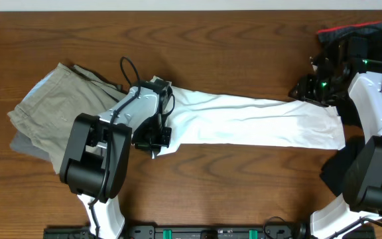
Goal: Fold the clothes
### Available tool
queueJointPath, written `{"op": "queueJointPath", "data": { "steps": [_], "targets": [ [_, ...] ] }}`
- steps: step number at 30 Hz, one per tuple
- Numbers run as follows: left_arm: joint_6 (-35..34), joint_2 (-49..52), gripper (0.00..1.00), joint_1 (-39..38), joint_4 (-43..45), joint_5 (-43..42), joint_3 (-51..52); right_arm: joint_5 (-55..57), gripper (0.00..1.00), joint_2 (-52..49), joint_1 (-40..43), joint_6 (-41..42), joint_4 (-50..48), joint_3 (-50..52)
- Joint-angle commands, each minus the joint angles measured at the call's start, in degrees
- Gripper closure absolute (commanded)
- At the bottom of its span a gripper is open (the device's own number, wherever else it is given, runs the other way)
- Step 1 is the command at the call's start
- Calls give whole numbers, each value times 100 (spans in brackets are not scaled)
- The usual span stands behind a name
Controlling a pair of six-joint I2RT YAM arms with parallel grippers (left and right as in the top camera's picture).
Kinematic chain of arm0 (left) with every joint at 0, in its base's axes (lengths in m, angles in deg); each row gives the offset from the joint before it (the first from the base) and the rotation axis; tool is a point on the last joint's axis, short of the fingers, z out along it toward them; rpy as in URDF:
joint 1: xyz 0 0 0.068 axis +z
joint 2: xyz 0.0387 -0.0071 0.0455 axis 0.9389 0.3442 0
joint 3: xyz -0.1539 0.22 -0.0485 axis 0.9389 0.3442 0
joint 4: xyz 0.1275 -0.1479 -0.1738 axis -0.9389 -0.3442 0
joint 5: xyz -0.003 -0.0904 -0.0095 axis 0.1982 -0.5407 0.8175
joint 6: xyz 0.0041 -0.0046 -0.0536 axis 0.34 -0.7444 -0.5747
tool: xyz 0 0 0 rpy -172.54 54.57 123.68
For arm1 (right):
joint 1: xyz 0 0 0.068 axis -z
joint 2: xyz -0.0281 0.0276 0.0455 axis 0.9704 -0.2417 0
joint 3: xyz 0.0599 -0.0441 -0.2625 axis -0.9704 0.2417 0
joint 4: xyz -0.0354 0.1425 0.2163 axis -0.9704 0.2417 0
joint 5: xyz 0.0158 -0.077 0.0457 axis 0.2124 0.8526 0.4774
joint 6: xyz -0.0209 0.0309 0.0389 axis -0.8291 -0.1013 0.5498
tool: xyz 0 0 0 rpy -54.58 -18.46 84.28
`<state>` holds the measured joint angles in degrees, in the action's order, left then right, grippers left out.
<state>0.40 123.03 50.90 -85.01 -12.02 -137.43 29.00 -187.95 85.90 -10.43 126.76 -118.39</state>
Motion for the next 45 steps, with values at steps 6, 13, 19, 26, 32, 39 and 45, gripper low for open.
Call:
{"op": "queueJointPath", "data": {
  "steps": [6, 13, 19, 26, 32, 39, 45],
  "targets": [
    [186, -678, 92, 4, -48, -2, -710, 2, 51, 68, 28, 59, -24, -35],
    [181, -981, 94, 4, 763, -22, -992, 0, 50, 68, 26, 63, -44, -35],
    [170, -957, 94, 7, 1716, 2, -990, 0, 50, 68, 28, 105, -42, -35],
    [72, -951, 91, 94, 2374, 249, -988, -2, 50, 68, 26, 105, -44, -35],
    [72, -933, 74, 107, 2398, 461, -957, -4, 50, 68, 26, 105, -39, -35],
    [-297, -933, 43, 105, 1759, 450, -955, -2, 50, 68, 26, 103, 50, -35],
    [-450, -931, 42, 57, 1158, -179, -710, 2, 50, 68, 26, 101, 83, -35]
  ]
}}
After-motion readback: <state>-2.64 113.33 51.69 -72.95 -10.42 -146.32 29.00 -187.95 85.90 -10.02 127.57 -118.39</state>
